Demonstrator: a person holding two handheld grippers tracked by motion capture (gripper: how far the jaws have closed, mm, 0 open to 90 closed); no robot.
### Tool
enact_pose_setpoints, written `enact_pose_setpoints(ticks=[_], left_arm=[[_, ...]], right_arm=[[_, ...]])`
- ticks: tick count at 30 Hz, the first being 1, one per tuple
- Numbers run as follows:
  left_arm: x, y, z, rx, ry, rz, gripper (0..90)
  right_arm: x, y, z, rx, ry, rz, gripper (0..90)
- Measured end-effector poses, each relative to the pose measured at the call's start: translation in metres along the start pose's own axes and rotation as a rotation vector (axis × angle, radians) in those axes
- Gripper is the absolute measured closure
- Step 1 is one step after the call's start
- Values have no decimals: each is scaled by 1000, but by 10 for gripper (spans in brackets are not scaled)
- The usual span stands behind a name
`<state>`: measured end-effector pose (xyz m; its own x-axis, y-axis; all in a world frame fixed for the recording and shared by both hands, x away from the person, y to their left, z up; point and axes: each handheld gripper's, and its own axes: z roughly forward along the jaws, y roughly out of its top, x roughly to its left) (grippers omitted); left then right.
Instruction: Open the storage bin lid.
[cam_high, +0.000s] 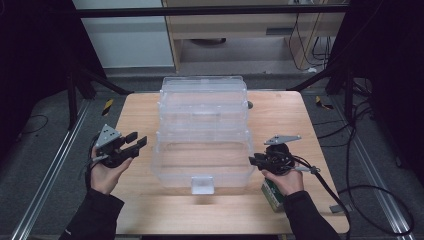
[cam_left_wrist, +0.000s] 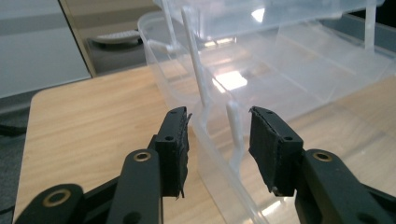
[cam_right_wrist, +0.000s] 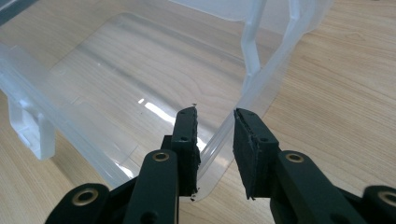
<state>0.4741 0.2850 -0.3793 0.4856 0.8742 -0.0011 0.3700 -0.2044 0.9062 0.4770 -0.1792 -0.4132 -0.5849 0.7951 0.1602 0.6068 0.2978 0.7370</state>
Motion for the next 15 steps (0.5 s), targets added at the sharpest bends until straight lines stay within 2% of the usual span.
enact_pose_setpoints(ticks=[7,9,15], left_arm=[[-10,-19,3,90,-30,6,604],[-11,-23,6,99,-44,-7,608],[-17,-30,12,136,-55,20,609]], right_arm=[[1,-1,0,-4,-1,3,706],[1,-1,0,-5,-2,2,707],[1,-1,0,-5,-5,1,707]])
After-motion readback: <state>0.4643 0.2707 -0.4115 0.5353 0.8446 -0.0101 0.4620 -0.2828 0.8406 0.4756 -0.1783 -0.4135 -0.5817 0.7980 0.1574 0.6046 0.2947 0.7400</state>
